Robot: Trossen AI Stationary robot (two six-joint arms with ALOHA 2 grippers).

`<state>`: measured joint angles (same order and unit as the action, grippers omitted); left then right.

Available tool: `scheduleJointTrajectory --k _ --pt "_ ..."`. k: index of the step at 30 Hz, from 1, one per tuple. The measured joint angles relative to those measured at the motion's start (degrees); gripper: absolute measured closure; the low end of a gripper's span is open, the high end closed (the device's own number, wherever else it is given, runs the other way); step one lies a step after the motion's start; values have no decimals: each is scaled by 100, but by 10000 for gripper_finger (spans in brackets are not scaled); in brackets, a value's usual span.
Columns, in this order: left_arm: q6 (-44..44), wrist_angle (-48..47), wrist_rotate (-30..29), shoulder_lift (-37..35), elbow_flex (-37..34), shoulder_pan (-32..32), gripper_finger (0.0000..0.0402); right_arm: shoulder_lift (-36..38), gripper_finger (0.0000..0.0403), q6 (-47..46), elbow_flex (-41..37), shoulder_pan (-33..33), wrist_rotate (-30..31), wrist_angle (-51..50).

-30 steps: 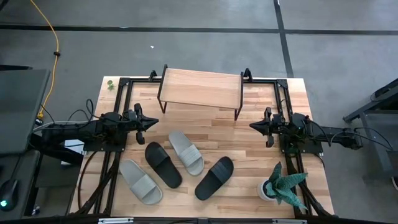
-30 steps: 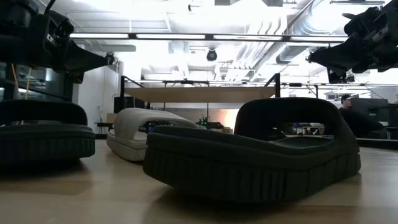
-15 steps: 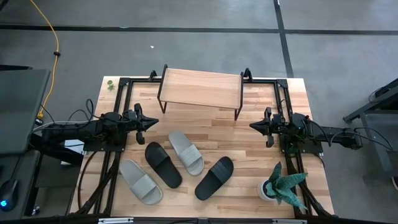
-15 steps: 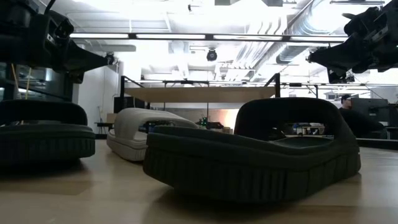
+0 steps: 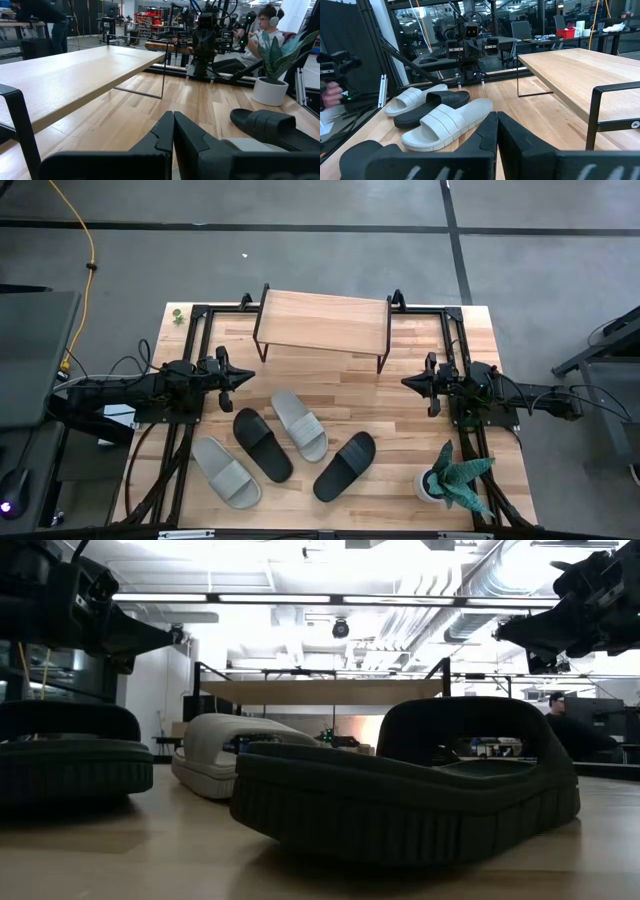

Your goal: Pick and place slides into the shelf

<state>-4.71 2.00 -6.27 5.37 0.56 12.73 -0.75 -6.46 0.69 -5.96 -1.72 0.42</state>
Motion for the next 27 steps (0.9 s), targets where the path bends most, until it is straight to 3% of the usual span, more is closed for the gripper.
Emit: scheduleJointTrajectory --k 14,21,27 --pt "-15 0 -21 2 0 0 401 2 403 535 0 0 -8 1" --pt "-334 107 -21 0 0 0 401 0 403 2073 -1 -2 192 -6" --pt "-863 290 -147 2 0 0 401 1 403 2274 -1 -4 212 -4"
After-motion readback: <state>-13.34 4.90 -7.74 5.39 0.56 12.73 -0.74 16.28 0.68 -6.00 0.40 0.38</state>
